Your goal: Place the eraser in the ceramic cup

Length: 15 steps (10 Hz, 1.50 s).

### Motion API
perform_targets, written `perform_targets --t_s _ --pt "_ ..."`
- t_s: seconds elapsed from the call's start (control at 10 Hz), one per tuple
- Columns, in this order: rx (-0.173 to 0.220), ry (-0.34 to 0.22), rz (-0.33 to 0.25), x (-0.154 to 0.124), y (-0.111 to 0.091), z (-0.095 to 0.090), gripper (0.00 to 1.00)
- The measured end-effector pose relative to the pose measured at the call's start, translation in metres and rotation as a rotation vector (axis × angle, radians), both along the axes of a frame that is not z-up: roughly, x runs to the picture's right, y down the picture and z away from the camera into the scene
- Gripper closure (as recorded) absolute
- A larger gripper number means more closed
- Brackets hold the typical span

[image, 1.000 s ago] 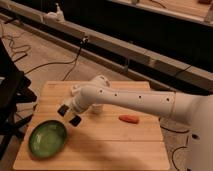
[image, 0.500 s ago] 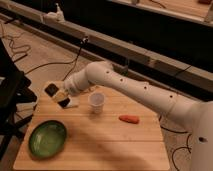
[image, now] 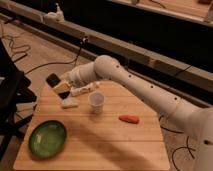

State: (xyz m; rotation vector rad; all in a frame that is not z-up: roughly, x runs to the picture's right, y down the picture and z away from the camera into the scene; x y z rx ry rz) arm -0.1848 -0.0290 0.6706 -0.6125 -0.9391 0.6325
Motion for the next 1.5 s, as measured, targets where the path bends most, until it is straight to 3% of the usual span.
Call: perform_targets --t_s 0.2,0.4,0.7,1.1,1.5 --pt "0.038 0.124 0.012 0.043 -0.011 0.019 1.0" --pt "0.086 0.238 0.03 0.076 -0.029 0.026 1.0" --pt "0.116 0.328 0.074 0.104 -0.039 0.028 1.0" --pt "0.082 0.341 0.177 0.123 -0.019 0.046 1.0" --pt "0.109 0.295 0.273 0.132 -0.018 0.062 1.0"
